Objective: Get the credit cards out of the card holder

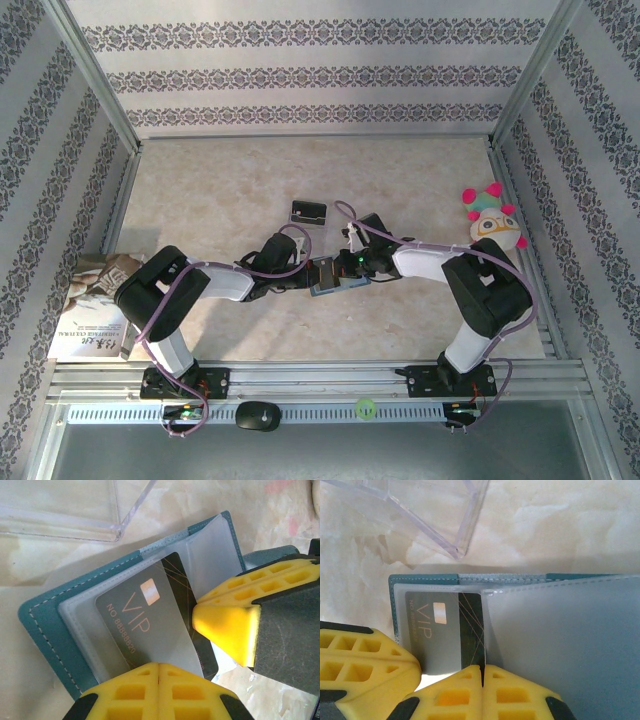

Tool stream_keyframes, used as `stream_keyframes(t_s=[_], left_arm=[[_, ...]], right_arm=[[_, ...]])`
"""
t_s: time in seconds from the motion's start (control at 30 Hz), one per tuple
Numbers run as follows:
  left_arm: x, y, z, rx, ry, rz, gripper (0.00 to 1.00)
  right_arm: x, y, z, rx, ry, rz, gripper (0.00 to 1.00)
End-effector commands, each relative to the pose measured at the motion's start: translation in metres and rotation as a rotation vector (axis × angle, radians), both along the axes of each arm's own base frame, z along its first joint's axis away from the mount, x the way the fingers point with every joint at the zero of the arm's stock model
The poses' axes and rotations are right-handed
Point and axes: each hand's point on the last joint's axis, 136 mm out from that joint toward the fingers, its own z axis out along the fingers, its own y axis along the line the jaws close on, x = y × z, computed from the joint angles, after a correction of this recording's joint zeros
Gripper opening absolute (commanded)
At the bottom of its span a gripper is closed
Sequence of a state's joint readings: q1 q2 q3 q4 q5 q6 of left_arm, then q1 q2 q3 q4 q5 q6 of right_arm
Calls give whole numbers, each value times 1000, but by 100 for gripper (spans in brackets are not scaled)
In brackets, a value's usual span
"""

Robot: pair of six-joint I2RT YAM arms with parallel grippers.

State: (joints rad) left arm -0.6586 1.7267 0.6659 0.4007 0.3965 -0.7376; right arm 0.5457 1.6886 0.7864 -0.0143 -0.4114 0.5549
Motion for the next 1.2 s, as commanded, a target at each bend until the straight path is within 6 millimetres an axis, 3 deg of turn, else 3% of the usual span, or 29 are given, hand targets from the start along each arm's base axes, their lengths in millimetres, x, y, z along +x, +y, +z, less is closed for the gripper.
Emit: stream_keyframes(t_s=[0.0, 0.27, 0.53, 0.87, 1.17], left_arm=[[-23, 32, -39, 134, 125, 21, 4], [-25, 41, -43, 152, 134, 39, 7], [-22, 39, -33, 127, 111, 39, 12], [-10, 29, 17, 26, -8, 36, 30], [-9, 65, 30, 89, -51, 139, 38]], right_arm=[[-1, -13, -2, -34, -10, -51, 0], [-5, -45, 1, -154, -65, -152, 0], [-6, -56, 22, -187, -137, -147, 0], [-8, -45, 56, -184, -226, -59, 0], [-20, -17, 54, -294, -230, 38, 0]])
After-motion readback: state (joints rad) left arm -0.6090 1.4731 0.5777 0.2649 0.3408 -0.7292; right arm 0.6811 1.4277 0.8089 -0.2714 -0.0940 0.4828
